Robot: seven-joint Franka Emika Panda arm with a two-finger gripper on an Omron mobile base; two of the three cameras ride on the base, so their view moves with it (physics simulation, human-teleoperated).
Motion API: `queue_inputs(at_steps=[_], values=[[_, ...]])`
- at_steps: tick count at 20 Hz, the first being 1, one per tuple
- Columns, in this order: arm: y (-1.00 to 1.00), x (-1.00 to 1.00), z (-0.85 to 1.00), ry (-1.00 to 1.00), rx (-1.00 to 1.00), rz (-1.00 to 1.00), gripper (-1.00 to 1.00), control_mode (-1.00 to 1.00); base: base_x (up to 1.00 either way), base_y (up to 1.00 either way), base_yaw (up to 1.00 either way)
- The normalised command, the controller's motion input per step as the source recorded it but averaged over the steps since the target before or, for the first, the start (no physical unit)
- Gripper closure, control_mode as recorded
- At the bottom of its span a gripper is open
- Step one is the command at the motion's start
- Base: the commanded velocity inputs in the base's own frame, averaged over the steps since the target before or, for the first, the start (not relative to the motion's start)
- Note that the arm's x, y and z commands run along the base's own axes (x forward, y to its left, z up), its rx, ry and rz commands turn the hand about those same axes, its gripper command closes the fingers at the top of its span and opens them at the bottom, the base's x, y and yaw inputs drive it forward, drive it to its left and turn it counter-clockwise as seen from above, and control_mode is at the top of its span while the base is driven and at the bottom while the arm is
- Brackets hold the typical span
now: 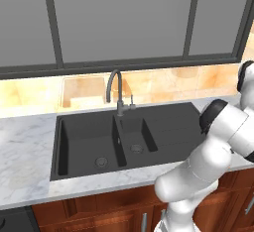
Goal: Dump the tomato from the pot into the sink. Then turn on the water and wash the tomato. Then turn off the water and put the tomato back in the pot.
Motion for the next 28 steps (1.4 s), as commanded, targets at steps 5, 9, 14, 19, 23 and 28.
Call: queue_inputs(at_steps=[5, 9, 14, 19, 23, 28], values=[[-0.54, 0.02, -0.52, 0.19, 0.01, -0.03, 1.00, -1.00, 0.00, 0.00, 0.00], [-0.19, 0.07, -0.61, 0.24, 0.06, -0.01, 1.00, -1.00, 0.00, 0.00, 0.00], [-0.06, 0.13, -0.37, 0.17, 0.10, 0.00, 1.00, -1.00, 0.00, 0.00, 0.00], [-0.04, 0.13, -0.09, 0.14, 0.13, 0.00, 1.00, -1.00, 0.00, 0.00, 0.00], [0.00, 0.04, -0.13, 0.14, 0.11, 0.00, 1.00, -1.00, 0.00, 0.00, 0.00], [0.00, 0.00, -0.24, 0.08, 0.07, 0.00, 1.00, -1.00, 0.00, 0.00, 0.00]])
